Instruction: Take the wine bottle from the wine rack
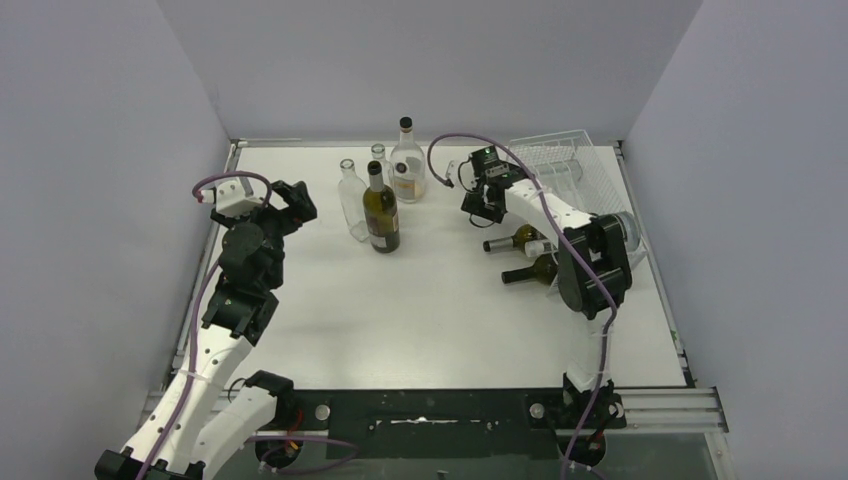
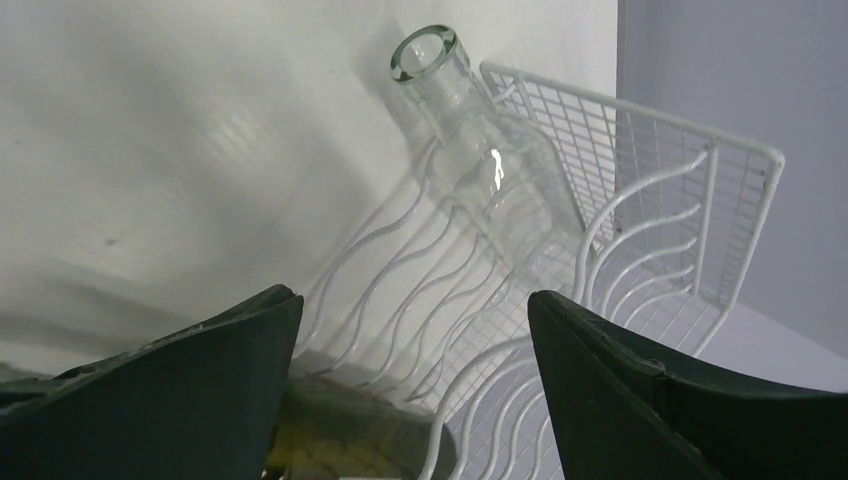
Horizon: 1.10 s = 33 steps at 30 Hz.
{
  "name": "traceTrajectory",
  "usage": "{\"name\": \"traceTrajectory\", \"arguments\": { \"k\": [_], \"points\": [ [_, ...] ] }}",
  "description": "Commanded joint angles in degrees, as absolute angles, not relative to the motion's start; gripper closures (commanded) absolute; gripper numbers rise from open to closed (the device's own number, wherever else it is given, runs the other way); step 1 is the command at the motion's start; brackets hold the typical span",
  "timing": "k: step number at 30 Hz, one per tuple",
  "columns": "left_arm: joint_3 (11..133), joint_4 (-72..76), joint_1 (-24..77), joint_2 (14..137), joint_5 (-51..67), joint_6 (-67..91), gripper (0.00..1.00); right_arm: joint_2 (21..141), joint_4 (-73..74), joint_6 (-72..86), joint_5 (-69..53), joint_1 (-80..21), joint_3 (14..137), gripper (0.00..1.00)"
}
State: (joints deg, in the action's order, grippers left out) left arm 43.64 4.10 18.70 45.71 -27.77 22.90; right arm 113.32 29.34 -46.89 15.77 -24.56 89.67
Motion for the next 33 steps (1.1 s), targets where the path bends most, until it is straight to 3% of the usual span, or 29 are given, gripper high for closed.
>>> {"name": "traceTrajectory", "arguments": {
  "k": [1, 16, 33],
  "points": [
    [44.5, 7.3, 18.9, 45.4, -27.9, 22.5, 0.09, 116.1, 25.7, -58.0, 11.5, -22.0, 95.0, 0.13],
    [44.6, 7.2, 18.8, 46.3, -28.0, 22.3, 0.09, 125.0, 23.9, -70.7, 8.6, -19.0, 100.9, 0.17],
    [44.5, 7.2, 18.7, 46.7, -28.3, 22.1, 0.09, 131.6, 19.4, -73.3, 9.1, -17.8, 103.0, 0.24]
  ]
}}
